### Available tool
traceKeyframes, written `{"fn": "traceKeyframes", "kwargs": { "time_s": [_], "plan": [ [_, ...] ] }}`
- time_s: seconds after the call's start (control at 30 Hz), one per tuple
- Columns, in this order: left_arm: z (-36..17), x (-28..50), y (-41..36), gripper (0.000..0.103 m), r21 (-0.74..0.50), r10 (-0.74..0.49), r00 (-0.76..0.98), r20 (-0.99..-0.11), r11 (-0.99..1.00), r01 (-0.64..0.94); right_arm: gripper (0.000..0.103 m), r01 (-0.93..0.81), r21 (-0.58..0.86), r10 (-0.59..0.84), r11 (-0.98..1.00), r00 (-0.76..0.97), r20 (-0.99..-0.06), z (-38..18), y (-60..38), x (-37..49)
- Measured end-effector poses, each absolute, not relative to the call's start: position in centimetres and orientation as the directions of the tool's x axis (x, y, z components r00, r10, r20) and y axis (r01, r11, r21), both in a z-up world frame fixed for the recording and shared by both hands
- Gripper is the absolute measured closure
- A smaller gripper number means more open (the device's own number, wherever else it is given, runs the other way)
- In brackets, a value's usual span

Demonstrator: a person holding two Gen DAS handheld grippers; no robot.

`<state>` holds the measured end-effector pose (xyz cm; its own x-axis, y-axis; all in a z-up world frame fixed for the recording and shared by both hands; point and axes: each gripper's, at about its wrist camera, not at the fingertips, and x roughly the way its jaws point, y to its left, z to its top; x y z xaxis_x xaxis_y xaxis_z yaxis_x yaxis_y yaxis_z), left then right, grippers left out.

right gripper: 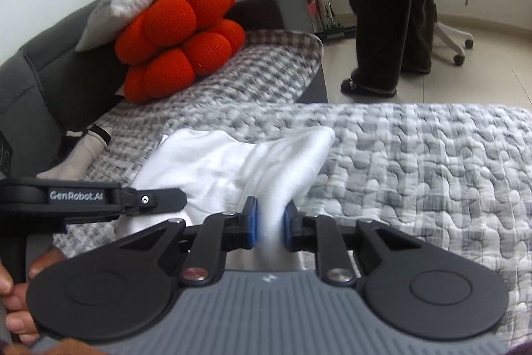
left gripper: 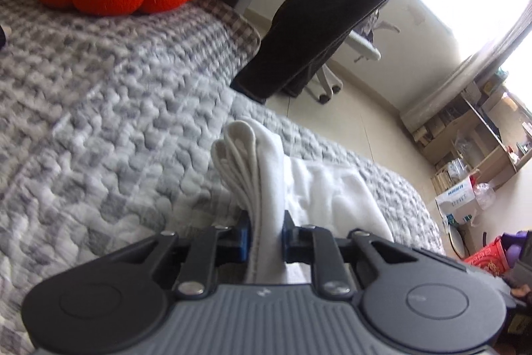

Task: Fold clothes
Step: 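Carry the held bundle with both grippers toward the grey sofa seat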

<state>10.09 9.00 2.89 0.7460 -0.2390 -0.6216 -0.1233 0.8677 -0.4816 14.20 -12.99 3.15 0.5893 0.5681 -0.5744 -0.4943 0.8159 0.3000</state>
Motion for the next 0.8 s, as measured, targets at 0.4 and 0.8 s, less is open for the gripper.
{"fn": "traceKeyframes", "kwargs": {
  "time_s": [0.4, 0.8],
  "plan": [
    [2.0, 11.0, 10.4, 0.085, -0.494, -0.255, 0.693, -0.674, 0.854, -0.165, 0.084, -0.469, 0.343, 0.572, 0.814, 0.543, -0.615, 2.4, -13.0, 14.8],
    [0.1, 11.5, 10.7, 0.068, -0.509, -0.277, 0.659, -0.699, 0.84, -0.187, 0.075, -0.391, 0.436, 0.584, 0.811, 0.488, -0.649, 0.8, -14.1, 16.0]
  ]
}}
